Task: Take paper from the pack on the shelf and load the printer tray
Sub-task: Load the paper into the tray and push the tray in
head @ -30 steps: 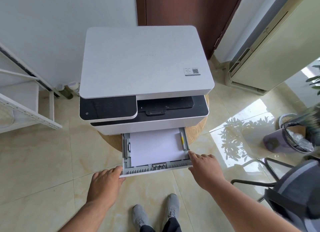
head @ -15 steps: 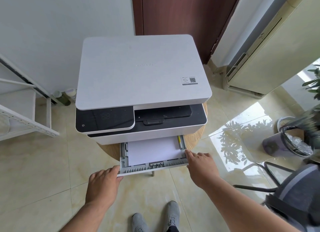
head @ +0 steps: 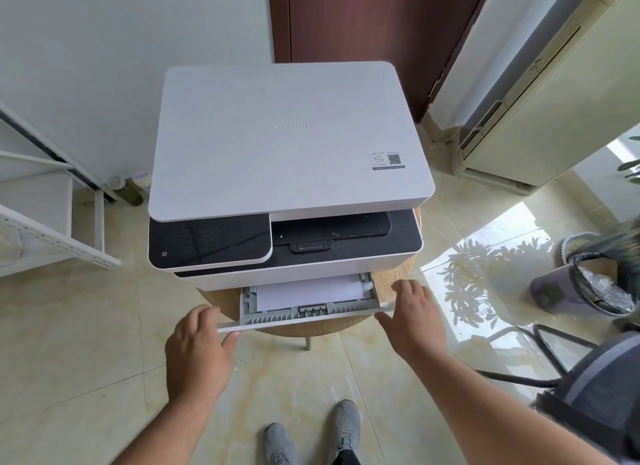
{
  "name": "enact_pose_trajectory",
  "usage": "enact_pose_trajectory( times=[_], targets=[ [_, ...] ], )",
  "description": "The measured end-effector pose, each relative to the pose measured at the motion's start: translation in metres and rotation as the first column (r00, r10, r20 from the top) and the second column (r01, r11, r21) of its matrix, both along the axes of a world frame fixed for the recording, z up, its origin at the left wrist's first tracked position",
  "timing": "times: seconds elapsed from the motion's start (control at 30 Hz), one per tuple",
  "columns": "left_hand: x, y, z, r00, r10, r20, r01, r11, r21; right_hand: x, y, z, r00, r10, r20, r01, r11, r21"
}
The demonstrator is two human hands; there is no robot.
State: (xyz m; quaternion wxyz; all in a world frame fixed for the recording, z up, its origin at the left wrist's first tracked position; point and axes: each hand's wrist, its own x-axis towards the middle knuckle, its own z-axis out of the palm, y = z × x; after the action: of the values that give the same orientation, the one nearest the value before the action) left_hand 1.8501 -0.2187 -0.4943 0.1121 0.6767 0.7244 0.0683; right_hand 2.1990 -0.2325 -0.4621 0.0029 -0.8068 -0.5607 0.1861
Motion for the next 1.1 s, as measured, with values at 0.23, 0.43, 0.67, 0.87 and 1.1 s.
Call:
enact_pose_trajectory(
  times=[0.23,0.43,0.67,0.87,1.1],
  targets=[
    [0.0,0.015,0.004,0.965,0.203,0.168,-0.186,0.976,-0.111,0.006,0.014,-0.002,0.968,-0.197,-0.153,0.193,0.98,-0.045],
    [0.001,0.025,0.005,0.935,0.248,0.253,-0.22,0.966,-0.132,0.01,0.023,-0.008,0.946,-0.235,-0.223,0.237,0.971,-0.017],
    [0.005,0.035,0.006,0.845,0.324,0.426,-0.301,0.946,-0.121,0.009,0.034,-0.012,0.907,-0.278,-0.316,0.297,0.955,0.013],
    [0.003,0.036,-0.002,0.817,0.324,0.477,-0.309,0.945,-0.112,0.011,0.034,-0.014,0.893,-0.287,-0.346,0.313,0.95,0.019],
    [-0.001,0.039,-0.011,0.801,0.316,0.509,-0.298,0.947,-0.119,0.015,0.036,-0.017,0.881,-0.284,-0.378,0.32,0.947,0.034]
  ],
)
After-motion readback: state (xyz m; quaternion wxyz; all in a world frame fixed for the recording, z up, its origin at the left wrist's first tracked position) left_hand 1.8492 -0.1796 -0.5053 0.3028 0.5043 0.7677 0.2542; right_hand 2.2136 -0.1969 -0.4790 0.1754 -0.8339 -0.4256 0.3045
